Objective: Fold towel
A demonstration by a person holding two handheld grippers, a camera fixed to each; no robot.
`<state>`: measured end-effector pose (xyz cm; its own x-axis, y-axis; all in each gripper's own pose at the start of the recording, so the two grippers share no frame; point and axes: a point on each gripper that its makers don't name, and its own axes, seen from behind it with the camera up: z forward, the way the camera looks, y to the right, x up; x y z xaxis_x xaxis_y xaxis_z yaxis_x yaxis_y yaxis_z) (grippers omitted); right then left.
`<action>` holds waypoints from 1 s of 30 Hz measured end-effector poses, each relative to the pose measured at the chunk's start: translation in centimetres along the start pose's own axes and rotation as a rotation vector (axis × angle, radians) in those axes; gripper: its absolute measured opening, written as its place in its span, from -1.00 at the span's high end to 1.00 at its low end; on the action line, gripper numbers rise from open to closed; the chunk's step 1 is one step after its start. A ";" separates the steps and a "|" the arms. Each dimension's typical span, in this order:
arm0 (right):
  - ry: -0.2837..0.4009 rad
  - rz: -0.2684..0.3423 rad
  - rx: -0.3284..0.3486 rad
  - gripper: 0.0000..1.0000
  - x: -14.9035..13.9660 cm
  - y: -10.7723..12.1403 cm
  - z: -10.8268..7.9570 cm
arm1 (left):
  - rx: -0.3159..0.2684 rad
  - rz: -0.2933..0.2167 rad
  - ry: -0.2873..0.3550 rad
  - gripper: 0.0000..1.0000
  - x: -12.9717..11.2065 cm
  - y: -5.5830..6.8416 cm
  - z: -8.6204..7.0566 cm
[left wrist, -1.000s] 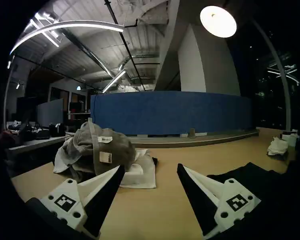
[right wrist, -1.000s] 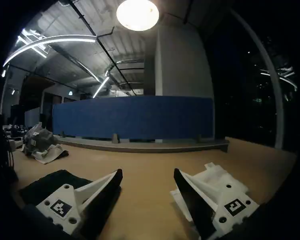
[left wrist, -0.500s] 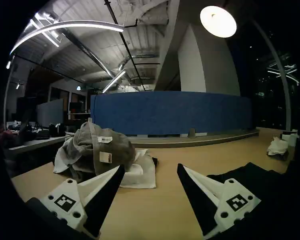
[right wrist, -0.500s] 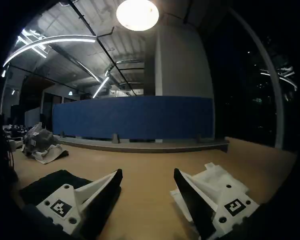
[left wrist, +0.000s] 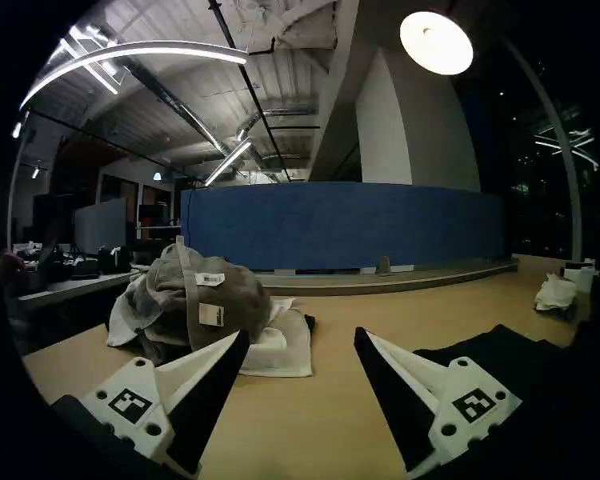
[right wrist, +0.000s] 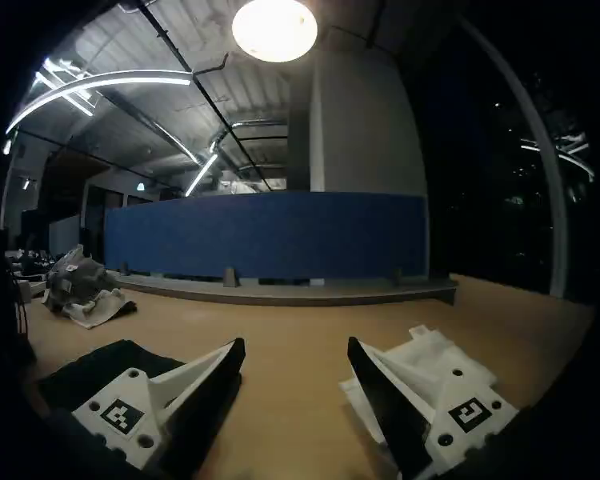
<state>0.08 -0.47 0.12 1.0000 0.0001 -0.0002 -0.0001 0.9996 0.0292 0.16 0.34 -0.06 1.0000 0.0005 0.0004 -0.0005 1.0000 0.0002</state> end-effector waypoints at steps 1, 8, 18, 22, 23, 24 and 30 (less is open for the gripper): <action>0.000 0.000 -0.007 -1.00 0.0 0.1 0.0 | 0.000 0.000 0.000 -0.95 0.0 -0.1 0.0; -0.011 0.001 -0.044 -1.00 -0.3 0.7 -0.5 | -0.002 0.005 -0.001 -0.95 -0.3 0.0 0.0; -0.008 0.007 -0.051 -1.00 4.1 0.4 -1.1 | -0.002 -0.022 0.014 -0.95 4.3 -0.1 -0.5; -0.024 0.013 -0.046 -1.00 7.0 0.2 -1.6 | -0.009 -0.022 0.003 -0.95 7.2 0.7 -1.0; -0.026 0.012 -0.046 -1.00 7.7 0.3 -1.7 | -0.013 -0.020 0.001 -0.95 7.9 1.0 -1.1; -0.028 0.012 -0.046 -1.00 8.4 0.3 -1.8 | -0.016 -0.017 -0.002 -0.95 8.5 1.2 -1.2; -0.031 0.016 -0.050 -1.00 12.2 0.5 -2.3 | -0.024 -0.020 0.006 -0.95 12.8 1.4 -1.5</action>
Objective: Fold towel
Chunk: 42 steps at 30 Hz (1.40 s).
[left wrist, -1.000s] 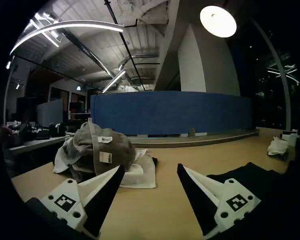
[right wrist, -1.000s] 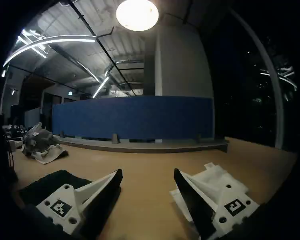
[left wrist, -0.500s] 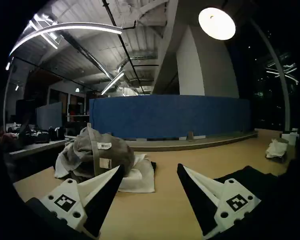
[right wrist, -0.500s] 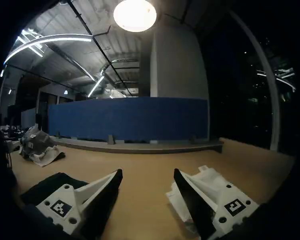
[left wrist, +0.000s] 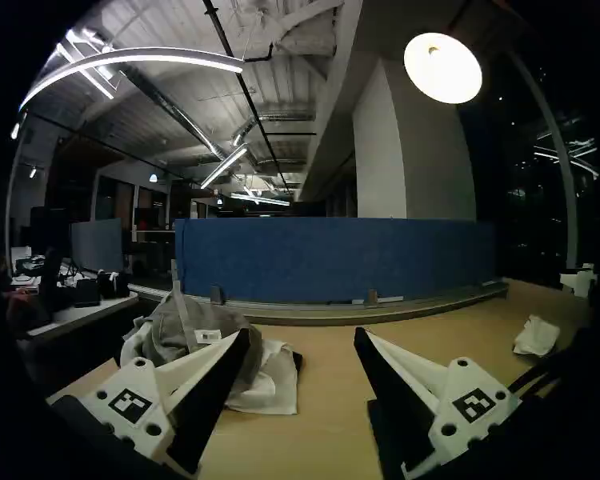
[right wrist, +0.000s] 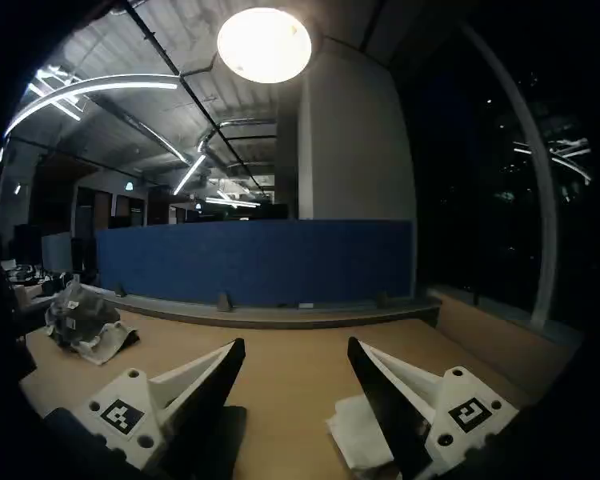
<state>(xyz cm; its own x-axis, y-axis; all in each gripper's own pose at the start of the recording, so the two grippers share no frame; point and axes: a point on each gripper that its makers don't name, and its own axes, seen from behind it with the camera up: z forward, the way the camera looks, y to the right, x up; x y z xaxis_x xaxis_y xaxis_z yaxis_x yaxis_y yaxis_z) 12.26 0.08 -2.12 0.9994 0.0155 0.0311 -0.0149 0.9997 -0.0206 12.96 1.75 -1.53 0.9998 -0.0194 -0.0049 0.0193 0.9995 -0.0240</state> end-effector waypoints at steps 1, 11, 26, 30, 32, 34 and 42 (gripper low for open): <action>0.000 0.006 0.000 -1.00 0.7 0.0 0.0 | -0.002 -0.005 0.002 -0.95 0.7 0.0 0.0; 0.009 0.020 0.022 -1.00 5.6 -1.0 -0.6 | -0.039 -0.005 0.003 -0.95 4.9 0.6 -0.2; -0.114 -0.001 0.145 -1.00 5.7 -3.6 -1.6 | -0.174 0.049 -0.046 -0.95 6.3 3.1 -0.4; -0.177 -0.008 0.204 -1.00 5.0 -4.6 -2.2 | -0.243 0.070 -0.104 -0.96 5.4 4.6 -1.0; -0.218 -0.027 0.237 -1.00 4.3 -5.1 -2.7 | -0.276 0.087 -0.139 -0.95 4.7 5.3 -1.4; -0.262 -0.053 0.272 -1.00 3.5 -5.7 -3.2 | -0.303 0.109 -0.174 -0.95 3.8 5.8 -1.8; -0.429 -0.143 0.426 -0.99 0.2 -8.2 -5.6 | -0.412 0.187 -0.325 -0.95 0.1 8.1 -4.1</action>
<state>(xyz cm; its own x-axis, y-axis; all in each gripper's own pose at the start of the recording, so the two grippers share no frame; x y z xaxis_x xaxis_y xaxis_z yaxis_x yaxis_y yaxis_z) 12.73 -8.25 -7.51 0.8922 -0.2004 0.4046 0.0184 0.9115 0.4109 13.24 9.74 -5.77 0.9374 0.2312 0.2606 -0.0973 0.8921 -0.4413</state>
